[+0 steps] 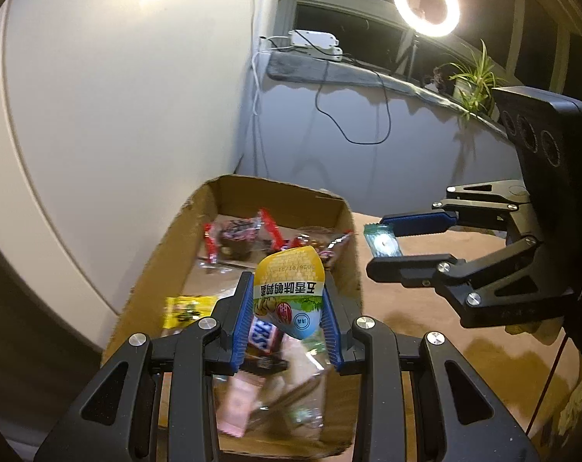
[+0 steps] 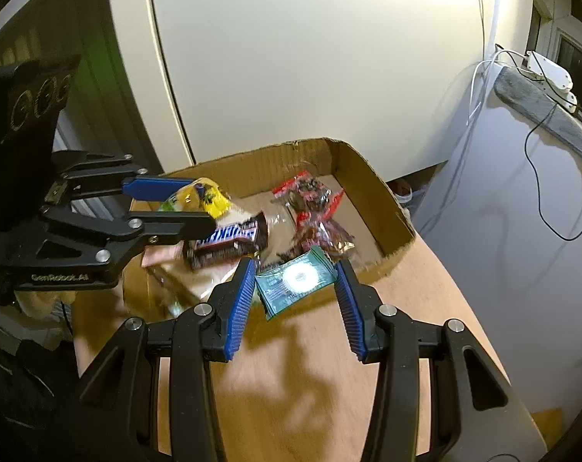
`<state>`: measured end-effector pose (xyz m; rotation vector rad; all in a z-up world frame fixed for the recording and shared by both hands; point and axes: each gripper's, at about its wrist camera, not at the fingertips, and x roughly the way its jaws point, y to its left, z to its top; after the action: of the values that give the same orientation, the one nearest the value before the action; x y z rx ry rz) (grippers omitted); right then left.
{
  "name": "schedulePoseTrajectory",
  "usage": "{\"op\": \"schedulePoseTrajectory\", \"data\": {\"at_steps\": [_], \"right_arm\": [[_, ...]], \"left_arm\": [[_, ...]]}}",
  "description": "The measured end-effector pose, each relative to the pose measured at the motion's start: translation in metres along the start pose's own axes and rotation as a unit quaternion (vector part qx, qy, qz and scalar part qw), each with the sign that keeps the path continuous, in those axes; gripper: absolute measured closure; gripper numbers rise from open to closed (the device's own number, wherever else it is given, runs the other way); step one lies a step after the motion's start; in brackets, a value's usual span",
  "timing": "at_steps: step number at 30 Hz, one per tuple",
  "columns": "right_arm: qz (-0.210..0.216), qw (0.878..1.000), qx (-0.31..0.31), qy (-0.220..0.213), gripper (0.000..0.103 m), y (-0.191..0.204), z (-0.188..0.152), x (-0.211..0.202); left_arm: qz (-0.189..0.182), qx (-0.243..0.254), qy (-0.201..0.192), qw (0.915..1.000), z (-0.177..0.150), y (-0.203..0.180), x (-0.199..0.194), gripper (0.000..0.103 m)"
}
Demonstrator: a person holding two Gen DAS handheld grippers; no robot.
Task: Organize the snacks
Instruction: 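Carry the round candy and teal packet over the cardboard box, then open both grippers to release the candies into the box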
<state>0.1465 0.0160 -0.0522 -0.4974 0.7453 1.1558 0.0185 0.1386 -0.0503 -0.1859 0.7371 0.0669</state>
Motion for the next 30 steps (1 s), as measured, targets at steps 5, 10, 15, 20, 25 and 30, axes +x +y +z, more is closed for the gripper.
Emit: {"op": "schedulePoseTrajectory", "data": {"at_steps": [5, 10, 15, 20, 25, 30], "right_arm": [[0.005, 1.0, -0.001, 0.005, 0.058, 0.001, 0.013, 0.014], [0.013, 1.0, 0.005, 0.01, 0.058, -0.003, 0.02, 0.025], [0.01, 1.0, 0.005, 0.013, 0.058, -0.005, 0.025, 0.031], [0.009, 1.0, 0.004, 0.015, 0.057, -0.005, 0.027, 0.035], [0.008, 1.0, 0.003, 0.018, 0.054, -0.005, 0.028, 0.041], [0.005, 1.0, -0.003, 0.021, 0.045, -0.002, 0.031, 0.044]], "left_arm": [[0.005, -0.001, -0.002, 1.0, 0.001, 0.007, 0.0, 0.072], [0.01, -0.002, -0.002, 1.0, 0.002, 0.012, 0.0, 0.071], [0.015, -0.005, -0.003, 0.9999, 0.001, 0.017, -0.002, 0.067], [0.021, -0.008, -0.003, 0.9998, 0.001, 0.021, -0.002, 0.065], [0.024, -0.009, -0.004, 0.9997, 0.002, 0.022, -0.002, 0.065], [0.028, -0.014, -0.003, 0.9995, 0.002, 0.025, -0.002, 0.062]]}}
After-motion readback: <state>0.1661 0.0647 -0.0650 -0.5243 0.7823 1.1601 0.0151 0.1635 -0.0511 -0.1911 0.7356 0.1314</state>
